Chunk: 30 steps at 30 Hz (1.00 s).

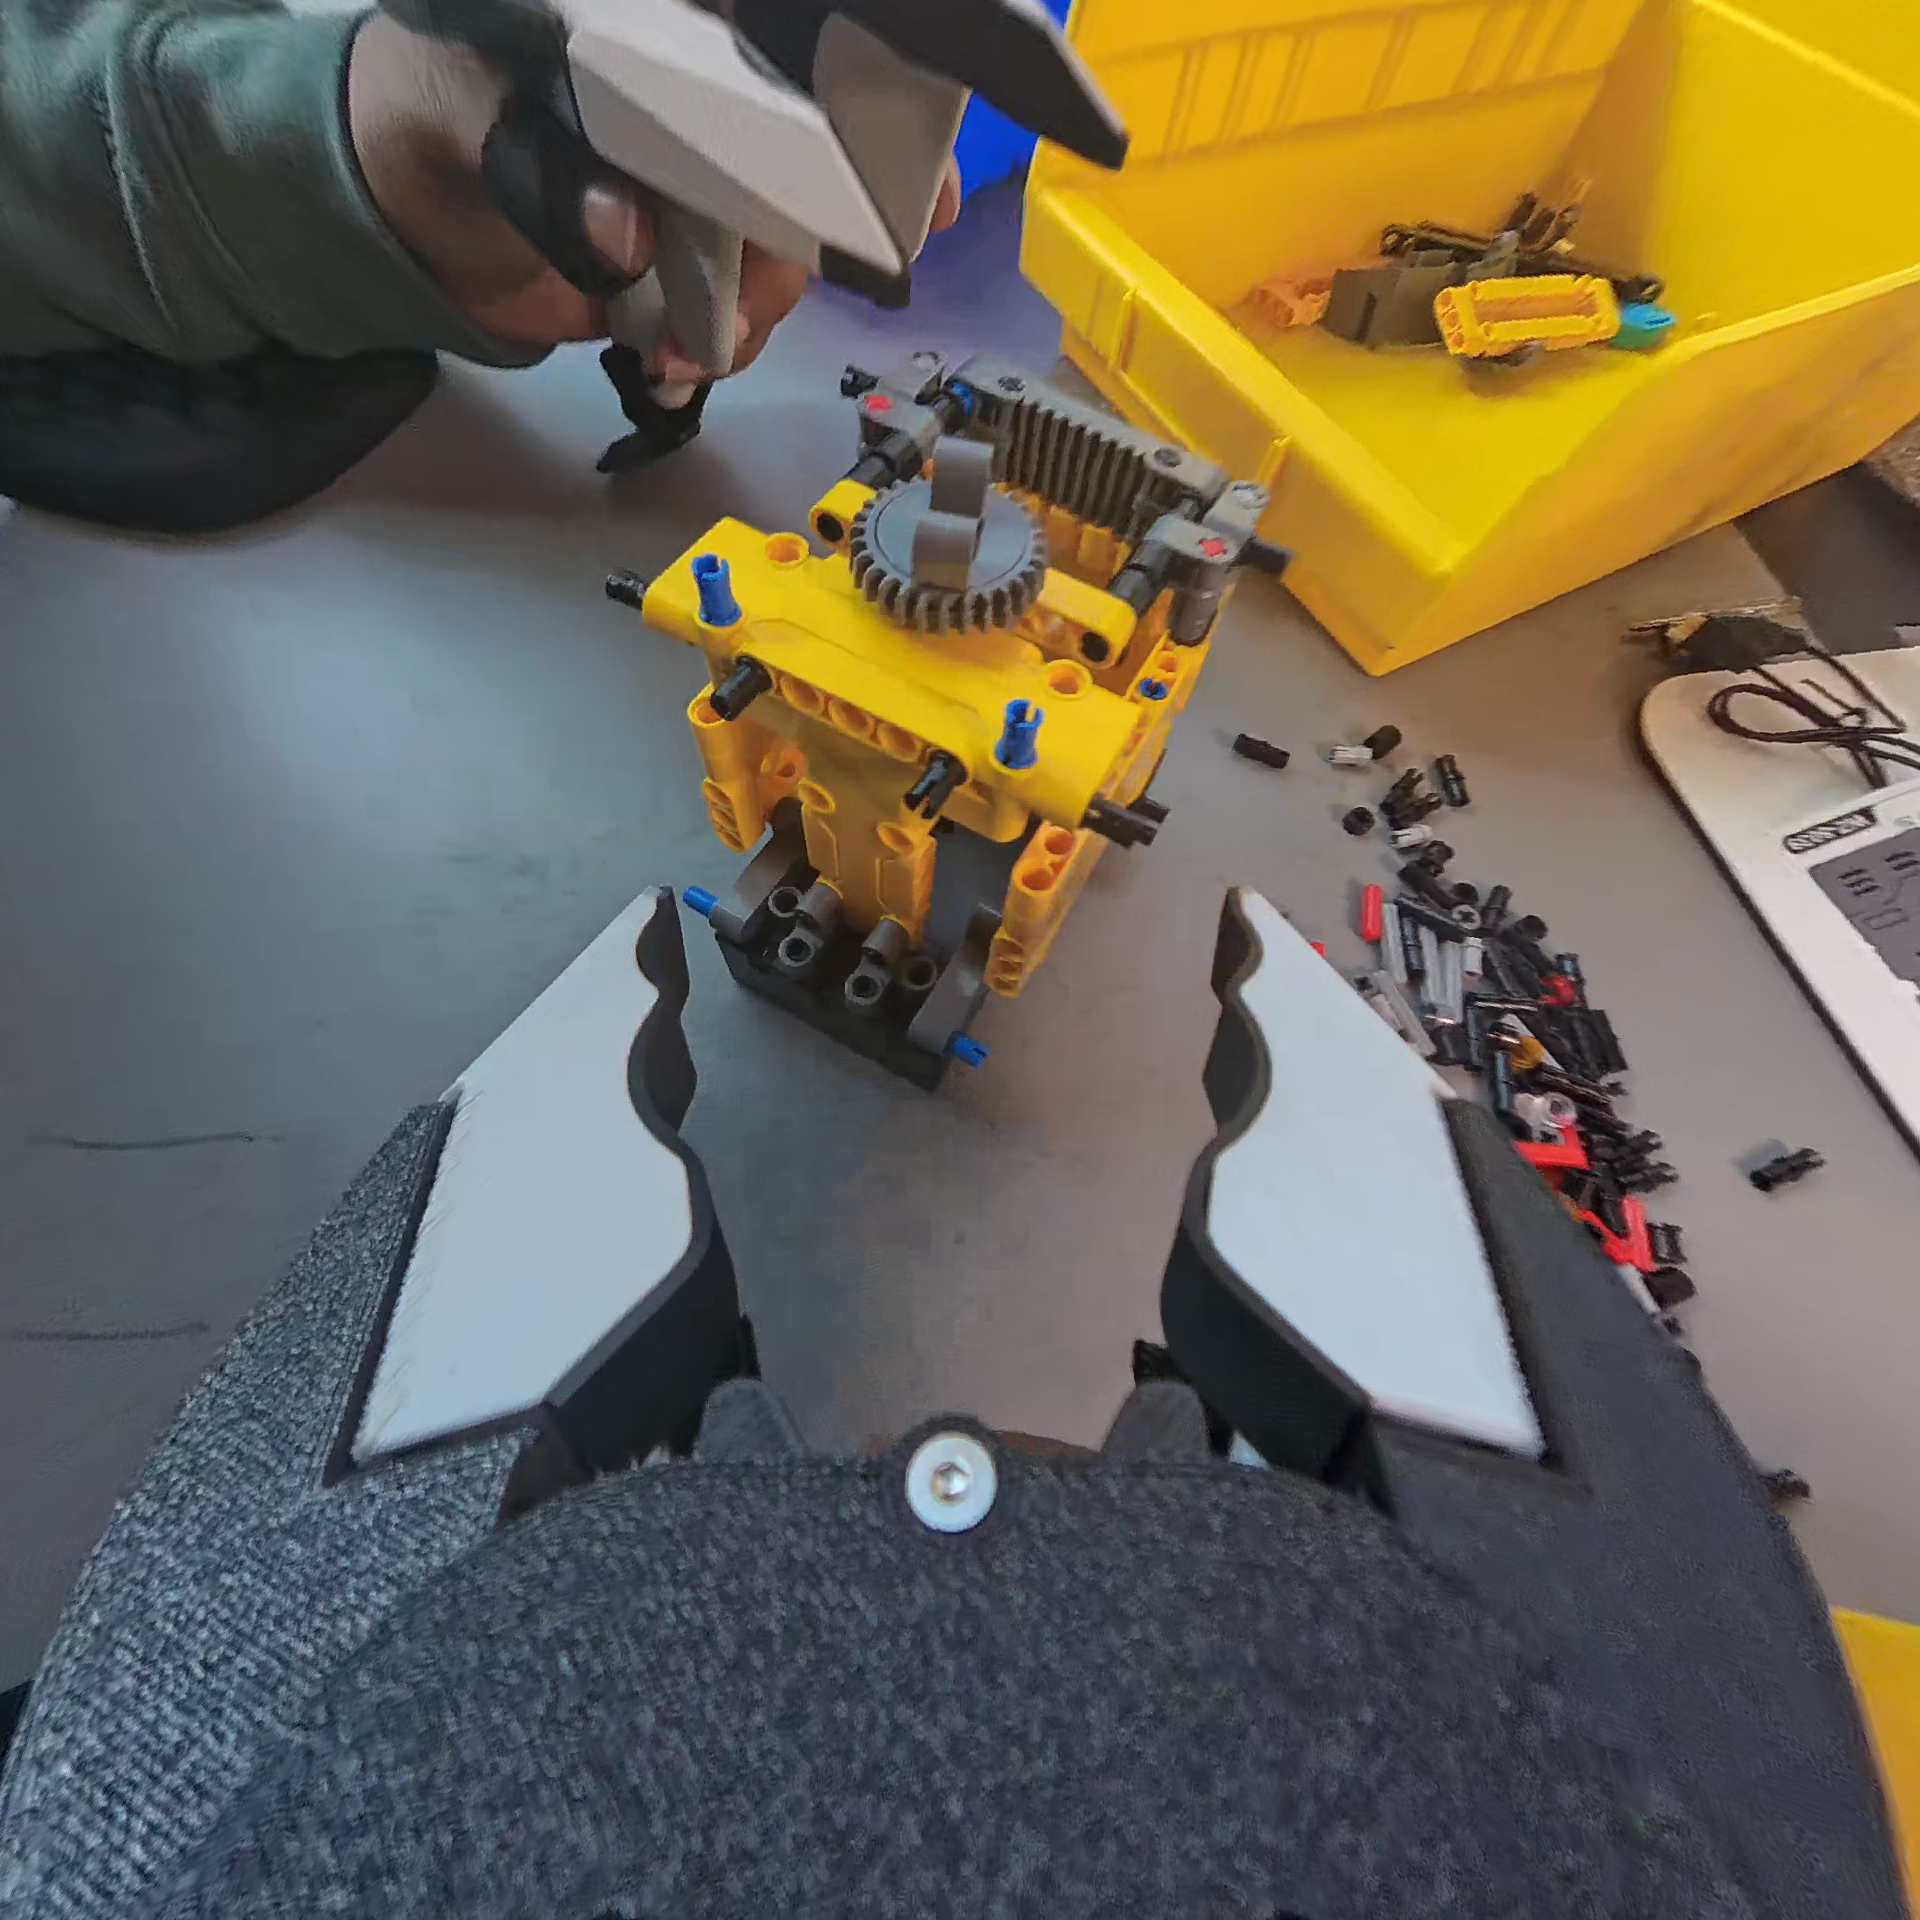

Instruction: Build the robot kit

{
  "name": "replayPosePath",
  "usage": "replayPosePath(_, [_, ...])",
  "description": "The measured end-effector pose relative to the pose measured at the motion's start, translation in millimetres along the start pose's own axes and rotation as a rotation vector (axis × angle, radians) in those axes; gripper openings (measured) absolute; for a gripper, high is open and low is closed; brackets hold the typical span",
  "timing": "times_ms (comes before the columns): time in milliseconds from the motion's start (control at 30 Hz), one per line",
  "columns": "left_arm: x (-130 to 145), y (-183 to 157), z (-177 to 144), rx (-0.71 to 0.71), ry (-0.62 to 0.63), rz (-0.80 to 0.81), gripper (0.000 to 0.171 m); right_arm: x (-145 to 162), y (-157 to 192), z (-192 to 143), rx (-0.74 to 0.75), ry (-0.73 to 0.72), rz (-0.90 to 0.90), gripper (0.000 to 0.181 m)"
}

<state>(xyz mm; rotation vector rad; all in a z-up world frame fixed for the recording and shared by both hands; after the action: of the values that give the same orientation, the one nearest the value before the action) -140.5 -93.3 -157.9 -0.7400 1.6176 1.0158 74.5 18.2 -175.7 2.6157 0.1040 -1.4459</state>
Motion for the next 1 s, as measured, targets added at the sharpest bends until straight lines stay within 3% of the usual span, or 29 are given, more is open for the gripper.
replayPosePath(200, [0, 5, -3, -0.032, 0.001, -0.020, 0.053, -9, -23, -36, 0.180, -0.304, 0.144, 0.094])
replayPosePath(300, [1, 6, -3, -0.039, 0.007, -0.029, 0.050, -7, -32, -51, 0.311, -0.460, 0.180, 0.067])
replayPosePath(433, [3, 7, -3, -0.044, 0.022, -0.031, 0.046, -10, -30, -70, 0.365, -0.634, 0.193, 0.037])
replayPosePath(667, [5, 11, -4, -0.048, 0.037, -0.078, 0.040, -6, -29, -74, 0.484, -0.648, 0.165, 0.000])
replayPosePath(800, [1, 13, -9, -0.092, 0.011, -0.040, 0.031, -3, -33, -70, 0.545, -0.607, 0.184, 0.004])
replayPosePath(933, [-1, 17, -12, -0.154, -0.001, -0.016, 0.024, 2, -37, -60, 0.553, -0.506, 0.162, 0.054])
replayPosePath(1000, [-1, 19, -13, -0.160, -0.011, -0.027, 0.023, 3, -35, -56, 0.516, -0.492, 0.169, 0.063])
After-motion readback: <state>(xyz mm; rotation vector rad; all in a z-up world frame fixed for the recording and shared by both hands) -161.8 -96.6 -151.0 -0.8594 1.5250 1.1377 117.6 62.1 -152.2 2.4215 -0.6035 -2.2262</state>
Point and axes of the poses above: each gripper's, where its closed fingertips meet, z out along the fingers, x out of its underside, y = z × x across the jaws, the point moved 9 cm from there along -z, back along the fingers, and after that the axes turned 12 degrees about z, right-handed, at the moved point
